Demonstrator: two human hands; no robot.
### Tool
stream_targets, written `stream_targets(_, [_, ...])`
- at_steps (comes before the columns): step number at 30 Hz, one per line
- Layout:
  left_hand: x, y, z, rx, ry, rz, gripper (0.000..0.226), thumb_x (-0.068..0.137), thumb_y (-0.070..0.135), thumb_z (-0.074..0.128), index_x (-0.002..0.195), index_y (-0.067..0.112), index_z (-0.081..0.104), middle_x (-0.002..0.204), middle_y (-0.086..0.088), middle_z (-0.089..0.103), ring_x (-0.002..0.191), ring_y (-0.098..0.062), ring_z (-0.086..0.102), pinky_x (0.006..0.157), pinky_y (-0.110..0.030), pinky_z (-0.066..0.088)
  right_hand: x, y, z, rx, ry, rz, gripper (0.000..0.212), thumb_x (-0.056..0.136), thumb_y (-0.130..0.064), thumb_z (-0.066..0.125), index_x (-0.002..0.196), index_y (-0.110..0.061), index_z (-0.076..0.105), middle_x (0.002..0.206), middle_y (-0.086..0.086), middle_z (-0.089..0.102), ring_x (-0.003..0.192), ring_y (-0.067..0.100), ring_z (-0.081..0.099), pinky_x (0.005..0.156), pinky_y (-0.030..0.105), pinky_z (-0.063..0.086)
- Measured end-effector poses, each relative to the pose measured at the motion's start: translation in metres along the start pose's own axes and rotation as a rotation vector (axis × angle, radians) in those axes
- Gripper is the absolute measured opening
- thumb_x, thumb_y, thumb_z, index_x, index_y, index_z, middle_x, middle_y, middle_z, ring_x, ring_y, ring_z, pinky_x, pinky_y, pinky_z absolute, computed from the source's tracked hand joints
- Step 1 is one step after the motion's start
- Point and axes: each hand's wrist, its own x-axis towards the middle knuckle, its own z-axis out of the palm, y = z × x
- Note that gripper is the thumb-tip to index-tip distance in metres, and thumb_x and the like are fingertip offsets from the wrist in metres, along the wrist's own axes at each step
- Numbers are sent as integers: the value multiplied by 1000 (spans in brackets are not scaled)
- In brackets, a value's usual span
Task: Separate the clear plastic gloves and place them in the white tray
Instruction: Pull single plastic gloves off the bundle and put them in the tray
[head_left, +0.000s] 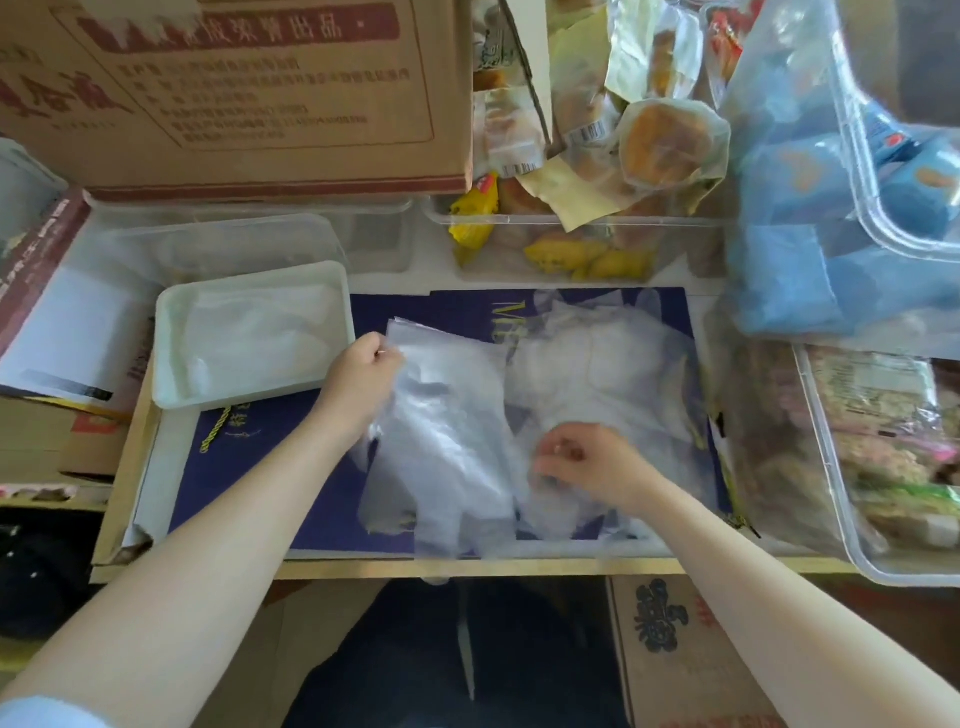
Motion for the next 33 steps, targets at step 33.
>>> stream_targets(33, [-2, 16, 15, -255, -689, 213, 13, 89, 12, 61, 83, 10, 72, 74, 3, 68, 70, -9, 61, 65, -25, 50, 35, -24, 17, -464, 759, -620, 18, 83, -12, 47, 73, -9, 62, 77, 7, 62, 65, 26, 53, 59, 30, 34])
